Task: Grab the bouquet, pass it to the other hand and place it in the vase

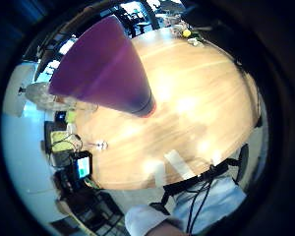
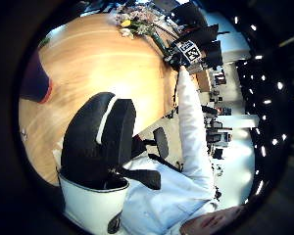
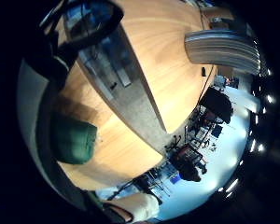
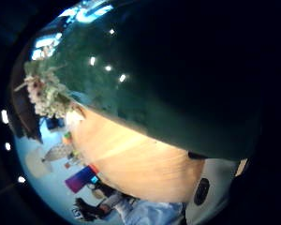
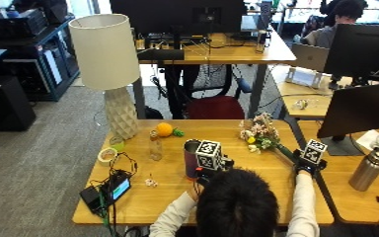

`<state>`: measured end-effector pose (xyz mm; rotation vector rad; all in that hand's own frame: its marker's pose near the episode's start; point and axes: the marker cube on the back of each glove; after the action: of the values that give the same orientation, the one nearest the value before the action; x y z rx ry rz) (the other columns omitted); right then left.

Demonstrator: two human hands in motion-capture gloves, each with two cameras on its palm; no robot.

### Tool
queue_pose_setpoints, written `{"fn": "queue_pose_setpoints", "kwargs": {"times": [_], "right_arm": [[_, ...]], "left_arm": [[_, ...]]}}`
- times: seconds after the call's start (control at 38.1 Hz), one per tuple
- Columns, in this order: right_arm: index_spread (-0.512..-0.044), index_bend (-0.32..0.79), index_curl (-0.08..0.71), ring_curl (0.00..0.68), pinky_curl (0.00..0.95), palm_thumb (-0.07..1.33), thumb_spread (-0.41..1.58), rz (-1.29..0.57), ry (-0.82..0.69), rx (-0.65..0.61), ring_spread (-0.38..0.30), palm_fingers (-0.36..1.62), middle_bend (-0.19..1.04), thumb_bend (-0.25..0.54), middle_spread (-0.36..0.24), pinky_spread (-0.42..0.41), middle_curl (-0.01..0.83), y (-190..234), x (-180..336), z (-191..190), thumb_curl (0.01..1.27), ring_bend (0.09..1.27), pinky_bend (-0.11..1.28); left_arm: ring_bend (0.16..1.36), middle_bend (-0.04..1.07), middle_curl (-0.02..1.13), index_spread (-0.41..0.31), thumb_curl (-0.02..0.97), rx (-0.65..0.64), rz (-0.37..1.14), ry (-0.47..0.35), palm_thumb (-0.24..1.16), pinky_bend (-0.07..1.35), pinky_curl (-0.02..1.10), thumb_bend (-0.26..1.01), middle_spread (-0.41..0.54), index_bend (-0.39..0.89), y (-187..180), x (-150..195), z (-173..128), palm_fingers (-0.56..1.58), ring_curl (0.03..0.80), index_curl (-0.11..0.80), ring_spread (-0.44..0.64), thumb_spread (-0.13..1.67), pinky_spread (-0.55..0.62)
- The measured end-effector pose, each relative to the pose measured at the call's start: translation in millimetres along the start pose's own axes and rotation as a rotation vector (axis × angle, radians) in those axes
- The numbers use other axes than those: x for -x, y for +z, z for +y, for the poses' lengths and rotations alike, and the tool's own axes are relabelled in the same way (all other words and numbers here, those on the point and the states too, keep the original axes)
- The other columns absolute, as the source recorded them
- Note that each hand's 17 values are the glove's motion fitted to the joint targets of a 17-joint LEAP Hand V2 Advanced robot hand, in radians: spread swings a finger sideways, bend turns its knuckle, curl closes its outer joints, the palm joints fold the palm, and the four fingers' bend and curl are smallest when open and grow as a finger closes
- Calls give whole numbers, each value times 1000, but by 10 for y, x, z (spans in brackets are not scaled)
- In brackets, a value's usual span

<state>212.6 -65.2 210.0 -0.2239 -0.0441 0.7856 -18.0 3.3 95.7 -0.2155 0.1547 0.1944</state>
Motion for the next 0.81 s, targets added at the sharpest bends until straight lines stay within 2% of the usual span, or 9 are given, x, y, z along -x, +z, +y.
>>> {"fn": "queue_pose_setpoints", "kwargs": {"times": [0.05,0.13,0.16,0.31,0.39,0.42,0.47,0.71,0.81], "right_arm": [[-223,340,331,380,349,990,1036,-5,-1,-45,-180,1057,260,114,-109,-135,427,-32,4,-20,377,471,452],[-218,269,340,387,353,1024,1053,12,57,-89,-200,1198,385,123,-137,-161,470,-64,-44,-61,382,451,445],[-212,168,322,420,368,1033,1061,17,86,-123,-211,1351,419,124,-141,-209,482,-78,-65,-95,381,559,490],[-204,120,317,480,405,1034,1086,55,30,-201,-221,1464,519,100,-158,-257,528,-116,-25,89,371,761,576],[-203,159,332,507,424,991,1082,78,38,-258,-218,1464,582,56,-165,-267,554,-151,-25,159,354,826,620],[-204,259,366,517,425,899,1054,79,51,-278,-216,1565,638,-12,-164,-259,574,-171,-35,169,333,840,600],[-205,338,392,530,441,862,1040,63,76,-323,-212,1574,670,-36,-166,-258,586,-234,-58,199,324,857,613],[-190,524,495,570,491,972,1024,-219,6,-524,-195,1494,780,19,-162,-245,629,-673,57,226,357,937,691],[-184,559,525,580,507,1017,1012,-223,7,-606,-191,1464,812,23,-160,-241,639,-704,31,-183,380,965,717]], "left_arm": [[501,166,260,-15,245,4,2,-4,246,316,328,-16,180,170,-9,8,8,296,265,357,343,1203,391],[498,164,260,-15,245,6,9,-6,245,313,328,-16,181,177,-38,17,23,299,265,361,343,1203,391],[498,164,260,-15,246,5,12,-4,245,312,329,-16,181,176,-56,17,32,299,265,361,344,1204,391],[494,166,262,-15,247,-2,18,-13,246,309,330,-16,182,174,-136,28,53,301,267,363,345,1206,391],[492,164,263,-15,247,-2,19,-20,246,307,331,-16,182,176,-132,50,28,303,267,366,345,1206,391],[493,162,263,-15,248,0,22,-20,247,309,333,-15,182,176,-136,54,25,305,269,365,344,1209,390],[494,162,262,-15,248,1,28,-19,248,310,333,-16,182,173,-175,51,39,308,269,365,343,1211,391],[499,158,260,-19,249,22,71,-19,248,310,336,-16,182,175,-359,18,27,319,272,368,337,1214,384],[497,159,259,-20,249,21,81,-24,248,316,340,-16,179,175,-447,-7,-8,323,273,369,333,1215,380]]}}
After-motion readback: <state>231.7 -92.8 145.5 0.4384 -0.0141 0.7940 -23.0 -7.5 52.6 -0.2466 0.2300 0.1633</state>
